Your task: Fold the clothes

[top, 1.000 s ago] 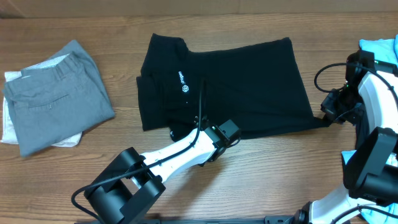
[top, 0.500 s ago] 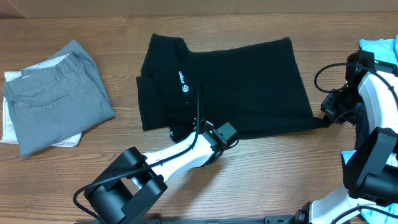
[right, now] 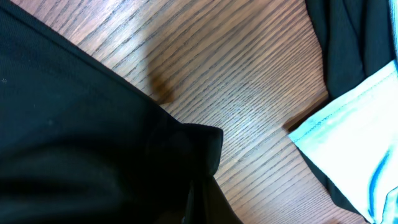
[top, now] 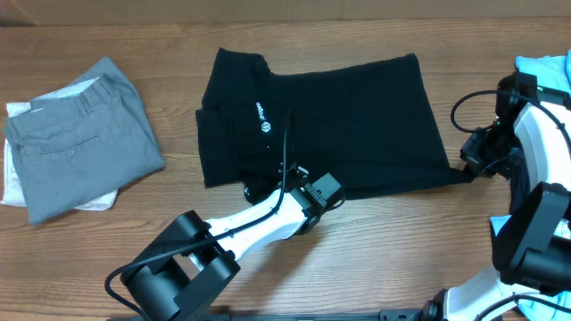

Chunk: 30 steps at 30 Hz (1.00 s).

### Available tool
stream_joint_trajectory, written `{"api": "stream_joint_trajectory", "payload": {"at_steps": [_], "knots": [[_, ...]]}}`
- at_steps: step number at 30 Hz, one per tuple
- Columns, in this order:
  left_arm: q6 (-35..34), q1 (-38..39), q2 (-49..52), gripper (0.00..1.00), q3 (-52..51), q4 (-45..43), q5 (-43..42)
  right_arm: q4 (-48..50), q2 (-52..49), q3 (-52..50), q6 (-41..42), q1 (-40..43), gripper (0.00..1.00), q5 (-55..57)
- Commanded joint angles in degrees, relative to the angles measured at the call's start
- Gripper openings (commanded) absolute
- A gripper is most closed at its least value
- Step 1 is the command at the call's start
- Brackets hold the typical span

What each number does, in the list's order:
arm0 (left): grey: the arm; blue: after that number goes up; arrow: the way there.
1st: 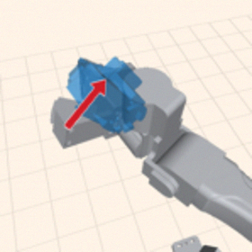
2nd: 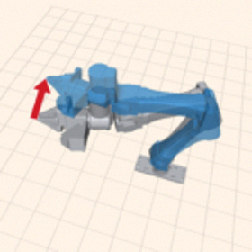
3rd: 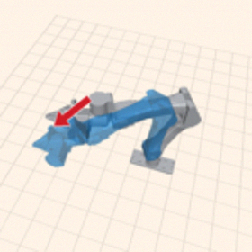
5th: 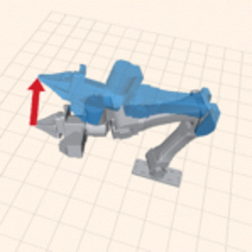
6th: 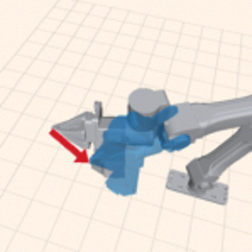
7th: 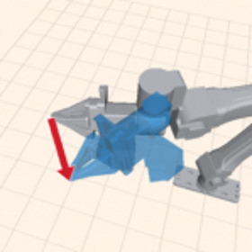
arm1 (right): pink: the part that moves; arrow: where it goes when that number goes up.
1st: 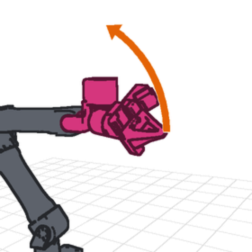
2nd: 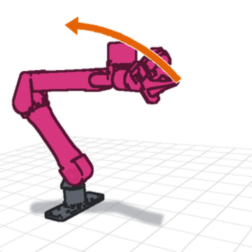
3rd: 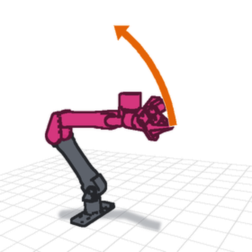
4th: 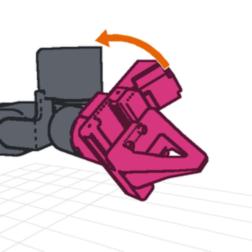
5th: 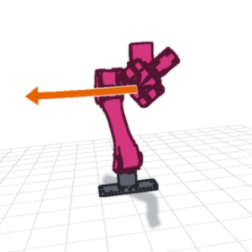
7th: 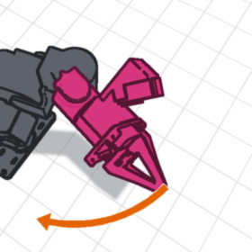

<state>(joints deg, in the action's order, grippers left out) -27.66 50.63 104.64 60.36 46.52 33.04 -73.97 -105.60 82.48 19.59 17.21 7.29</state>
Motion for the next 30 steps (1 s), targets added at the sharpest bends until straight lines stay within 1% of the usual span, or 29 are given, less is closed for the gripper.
{"api": "stream_joint_trajectory", "payload": {"at_steps": [1, 3, 7, 9, 11, 12, 16, 21, 27, 29, 30], "knots": [[-1.1, 0.0, -1.2, 0.23, -0.3, 0.8, 0.0, 0.2, 0.8, 0.0, 0.6, 0.0, 0.05, 0.1], [-1.1, 0.0, -1.2, 0.17, -0.3, 1.6, -0.1, 0.2, 0.8, 0.0, 0.6, 0.0, 0.05, 0.1], [-1.1, 0.0, -1.2, 0.16, -0.3, 3.0, 0.0, 0.2, 0.8, 0.0, 0.6, 0.0, 0.05, 0.1], [-1.1, 0.0, -1.2, 0.17, -0.3, 3.7, -0.1, 0.2, 0.8, 0.0, 0.6, 0.0, 0.05, 0.1], [-1.1, 0.0, -1.2, 0.26, -0.3, 4.7, -0.1, 0.2, 0.8, 0.0, 0.6, 0.0, 0.05, 0.1], [-1.2, 0.0, -1.2, 0.29, -0.3, 5.5, -0.3, 0.2, 0.8, 0.0, 0.6, 0.0, 0.05, 0.1], [-3.0, 0.0, -1.2, 0.29, -0.3, 5.5, -1.6, 0.2, 0.8, 0.0, 0.6, 0.0, 0.05, 0.1], [-3.2, 0.0, -1.2, 0.30, -0.3, 1.6, -1.5, 0.1, 0.8, 0.0, 0.6, 0.0, 0.05, 0.1], [-3.2, -0.2, -1.2, 0.30, -0.3, 2.7, -1.5, 0.1, 0.8, 0.0, 0.6, 0.0, 0.05, 0.1], [-3.2, -0.4, -1.2, 0.30, -0.7, 2.7, 0.2, 0.1, 0.8, 0.0, 0.6, 0.0, 0.05, 0.1], [-3.2, -0.6, -1.2, 0.31, -0.6, 2.6, 2.9, 0.1, 0.8, 0.0, 0.6, 0.0, 0.05, 0.1]]}}
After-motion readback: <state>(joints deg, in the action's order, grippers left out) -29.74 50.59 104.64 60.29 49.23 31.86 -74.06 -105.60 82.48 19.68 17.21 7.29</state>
